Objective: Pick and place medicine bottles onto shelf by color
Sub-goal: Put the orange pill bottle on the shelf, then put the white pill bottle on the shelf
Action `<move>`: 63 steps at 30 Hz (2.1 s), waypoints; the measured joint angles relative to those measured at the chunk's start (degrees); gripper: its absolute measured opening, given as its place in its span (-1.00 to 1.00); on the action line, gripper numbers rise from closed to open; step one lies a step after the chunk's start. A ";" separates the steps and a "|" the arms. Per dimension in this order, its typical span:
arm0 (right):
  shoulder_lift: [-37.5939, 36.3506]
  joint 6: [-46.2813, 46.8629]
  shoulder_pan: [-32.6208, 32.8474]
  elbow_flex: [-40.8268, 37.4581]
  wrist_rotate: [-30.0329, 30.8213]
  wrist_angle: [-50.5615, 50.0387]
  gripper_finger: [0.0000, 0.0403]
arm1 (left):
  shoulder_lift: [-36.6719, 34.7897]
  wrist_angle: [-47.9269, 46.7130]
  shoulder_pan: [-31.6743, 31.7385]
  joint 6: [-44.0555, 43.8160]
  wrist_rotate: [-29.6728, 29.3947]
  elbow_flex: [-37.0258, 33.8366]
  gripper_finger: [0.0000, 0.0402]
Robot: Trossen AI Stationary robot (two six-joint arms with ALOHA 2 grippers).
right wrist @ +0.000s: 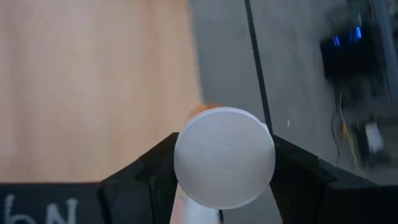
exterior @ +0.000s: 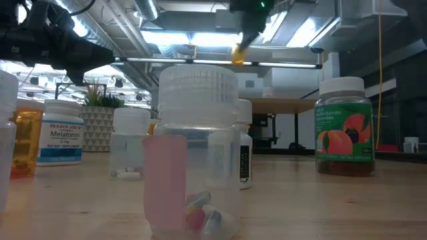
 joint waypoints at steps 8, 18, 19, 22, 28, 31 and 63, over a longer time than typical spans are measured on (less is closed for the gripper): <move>-0.24 3.75 -15.61 2.05 2.40 -8.39 0.03 | 0.01 0.00 0.01 0.00 0.00 0.01 -0.60; -0.22 8.76 -26.98 -5.26 -20.17 -14.87 0.03 | -0.01 0.00 0.01 0.00 -0.09 0.01 -0.60; -0.22 8.13 -27.00 -6.45 -20.77 -15.08 0.03 | 0.01 0.00 -0.01 0.00 -0.09 0.02 -0.60; -0.22 7.42 -26.84 -10.21 -22.68 -14.57 0.03 | 0.00 0.00 0.01 0.00 -0.09 0.01 -0.60; -0.20 6.15 -25.90 -14.99 -22.59 -11.09 0.03 | 0.00 0.00 0.00 0.00 -0.09 0.01 -0.60; -0.20 6.18 -25.84 -15.13 -22.57 -10.34 0.04 | 0.00 0.00 0.00 -0.04 -0.07 0.02 -0.60; -0.20 8.08 -22.34 6.54 -21.62 -20.73 0.26 | 0.01 0.02 0.01 -0.02 -0.07 0.02 -0.60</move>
